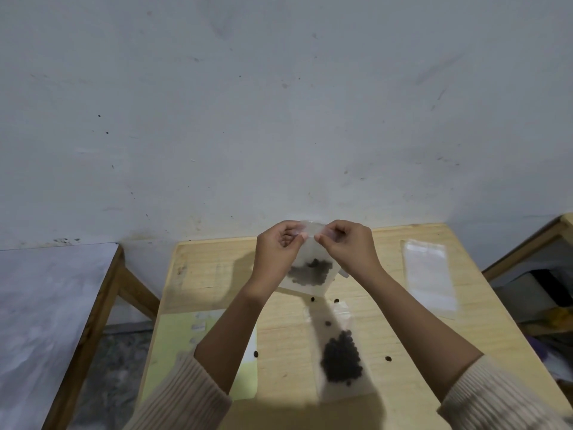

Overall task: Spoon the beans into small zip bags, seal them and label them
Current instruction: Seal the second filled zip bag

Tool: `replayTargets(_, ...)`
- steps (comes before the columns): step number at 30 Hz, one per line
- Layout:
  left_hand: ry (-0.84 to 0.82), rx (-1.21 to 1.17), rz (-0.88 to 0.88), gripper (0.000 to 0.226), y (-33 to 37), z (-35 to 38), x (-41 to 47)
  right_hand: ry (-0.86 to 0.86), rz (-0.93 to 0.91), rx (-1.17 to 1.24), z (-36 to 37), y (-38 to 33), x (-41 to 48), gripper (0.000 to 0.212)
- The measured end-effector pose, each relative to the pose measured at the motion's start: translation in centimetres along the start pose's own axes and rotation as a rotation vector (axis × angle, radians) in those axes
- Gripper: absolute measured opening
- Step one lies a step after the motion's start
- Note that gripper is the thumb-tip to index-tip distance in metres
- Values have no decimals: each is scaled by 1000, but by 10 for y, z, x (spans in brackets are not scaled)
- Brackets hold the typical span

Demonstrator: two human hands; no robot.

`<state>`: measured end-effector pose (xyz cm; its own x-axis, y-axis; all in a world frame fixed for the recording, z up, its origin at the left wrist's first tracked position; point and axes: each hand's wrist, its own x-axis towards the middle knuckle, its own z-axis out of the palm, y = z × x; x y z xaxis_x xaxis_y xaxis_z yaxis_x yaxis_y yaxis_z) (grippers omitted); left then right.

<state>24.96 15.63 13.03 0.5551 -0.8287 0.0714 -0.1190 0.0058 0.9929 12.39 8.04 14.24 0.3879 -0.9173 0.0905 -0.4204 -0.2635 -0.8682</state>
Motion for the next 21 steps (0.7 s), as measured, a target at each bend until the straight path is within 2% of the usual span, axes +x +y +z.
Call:
replayTargets(4,65,-80,-35,25,-11,-11,-1,-89,82,150,-16,14,-2,12)
replayTargets(7,40,-129,-81,25,-19,-13,-5,-183,176,222,-24,26,-6,9)
replayTargets(9,11,-142,-114,28,-27,-11,-12,-207,212,217,-23,33,-9,6)
replayTargets(15,5,-168,-290,31,-71,0,-46,-296,363,186,-20,63,-34,22)
replayTargets(21,-1,-109,-452,27,-124,23,-81,-219,514,28,-8,121,-65,12)
